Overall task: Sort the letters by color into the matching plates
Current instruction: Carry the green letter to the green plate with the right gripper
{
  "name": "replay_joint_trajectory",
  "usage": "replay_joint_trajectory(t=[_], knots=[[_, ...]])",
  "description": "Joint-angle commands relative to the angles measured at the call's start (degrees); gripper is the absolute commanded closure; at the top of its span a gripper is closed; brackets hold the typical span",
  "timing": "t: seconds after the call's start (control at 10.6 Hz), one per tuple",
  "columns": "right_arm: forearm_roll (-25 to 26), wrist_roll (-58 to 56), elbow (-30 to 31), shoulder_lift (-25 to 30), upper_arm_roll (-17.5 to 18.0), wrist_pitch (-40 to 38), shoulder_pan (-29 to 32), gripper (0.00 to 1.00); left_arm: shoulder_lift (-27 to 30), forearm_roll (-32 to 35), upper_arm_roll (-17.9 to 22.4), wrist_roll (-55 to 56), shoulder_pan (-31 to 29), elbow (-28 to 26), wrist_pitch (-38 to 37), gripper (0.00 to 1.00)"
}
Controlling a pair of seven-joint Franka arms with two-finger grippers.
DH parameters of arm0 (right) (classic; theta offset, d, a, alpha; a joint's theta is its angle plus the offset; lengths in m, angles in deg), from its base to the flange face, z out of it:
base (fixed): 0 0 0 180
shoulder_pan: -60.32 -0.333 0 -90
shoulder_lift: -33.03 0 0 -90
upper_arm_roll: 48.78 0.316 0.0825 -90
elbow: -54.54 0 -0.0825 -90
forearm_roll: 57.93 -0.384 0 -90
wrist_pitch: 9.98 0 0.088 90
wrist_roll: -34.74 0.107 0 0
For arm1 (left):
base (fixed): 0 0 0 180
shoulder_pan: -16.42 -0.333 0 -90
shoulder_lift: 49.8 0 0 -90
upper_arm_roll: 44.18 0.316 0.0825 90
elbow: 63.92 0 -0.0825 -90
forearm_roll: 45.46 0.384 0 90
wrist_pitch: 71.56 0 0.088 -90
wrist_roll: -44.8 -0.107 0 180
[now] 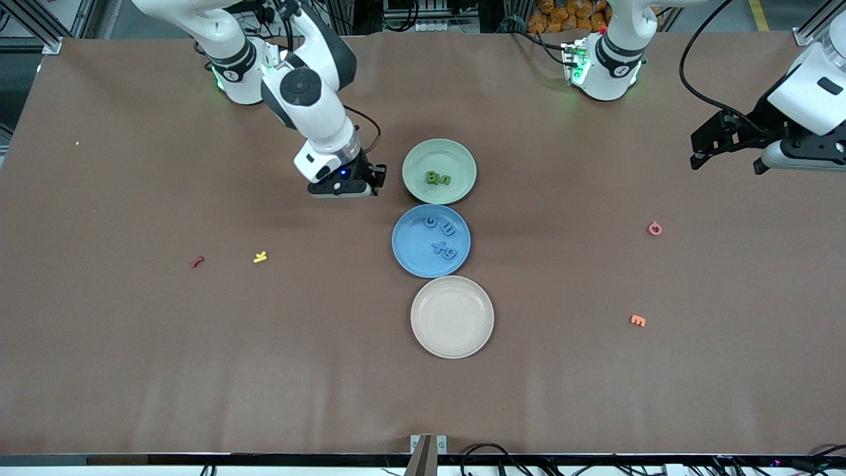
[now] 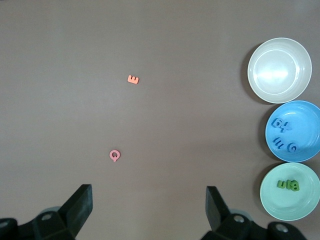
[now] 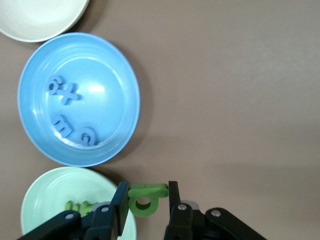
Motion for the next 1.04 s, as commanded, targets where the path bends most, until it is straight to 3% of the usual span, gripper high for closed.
replay_joint_trajectory(t=[0.0, 0.38, 0.95], knots=[[1.50, 7.65, -4.15, -4.22, 0.13, -0.16, -4.77, 1.00, -0.58, -1.48, 0.06, 0.11, 0.01, 1.38, -0.49, 0.00], [14.93, 25.48, -9.60, -11.78, 0.13, -0.16, -10.22, 1.00, -0.58, -1.40, 0.06, 0.11, 0.01, 1.38, -0.58, 0.00], [22.41, 35.87, -14.44, -19.35, -0.22, -0.25, -15.51, 1.00, -0.58, -1.40, 0.06, 0.11, 0.01, 1.30, -0.49, 0.00]])
